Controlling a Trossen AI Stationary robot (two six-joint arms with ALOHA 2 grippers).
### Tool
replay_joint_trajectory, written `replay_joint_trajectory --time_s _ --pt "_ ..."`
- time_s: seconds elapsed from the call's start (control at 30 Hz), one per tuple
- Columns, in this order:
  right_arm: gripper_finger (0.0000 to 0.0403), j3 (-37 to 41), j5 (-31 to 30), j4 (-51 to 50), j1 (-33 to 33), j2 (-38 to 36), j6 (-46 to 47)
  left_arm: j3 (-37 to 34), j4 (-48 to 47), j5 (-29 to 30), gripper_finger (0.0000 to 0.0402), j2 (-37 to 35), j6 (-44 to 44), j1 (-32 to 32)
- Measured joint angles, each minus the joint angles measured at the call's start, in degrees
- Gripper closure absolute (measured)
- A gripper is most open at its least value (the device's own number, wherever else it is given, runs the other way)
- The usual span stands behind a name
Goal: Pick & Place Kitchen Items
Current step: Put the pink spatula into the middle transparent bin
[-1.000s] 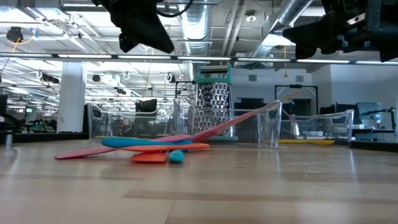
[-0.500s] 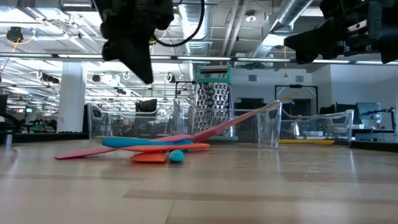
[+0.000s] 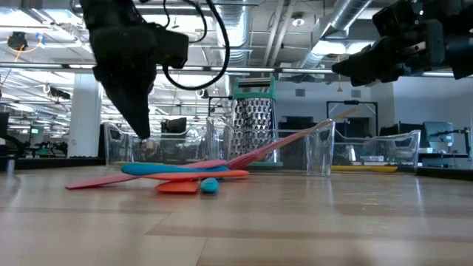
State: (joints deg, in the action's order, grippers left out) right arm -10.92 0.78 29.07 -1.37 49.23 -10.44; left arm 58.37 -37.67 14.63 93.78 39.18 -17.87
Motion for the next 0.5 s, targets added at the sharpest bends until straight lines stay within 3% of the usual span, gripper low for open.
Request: replay_joint_trajectory --time_s 0.33,0.5 --pt "0.0402 0.00 0.02 0.09 0.00 1.82 0.00 -5.56 10.47 -2.14 0.0272 0.00 0.75 2.17" --pt "0.0402 0.00 0.02 0.09 0.00 1.75 0.00 -6.91 11.26 -4.11 0.0247 0.00 6.86 3.96"
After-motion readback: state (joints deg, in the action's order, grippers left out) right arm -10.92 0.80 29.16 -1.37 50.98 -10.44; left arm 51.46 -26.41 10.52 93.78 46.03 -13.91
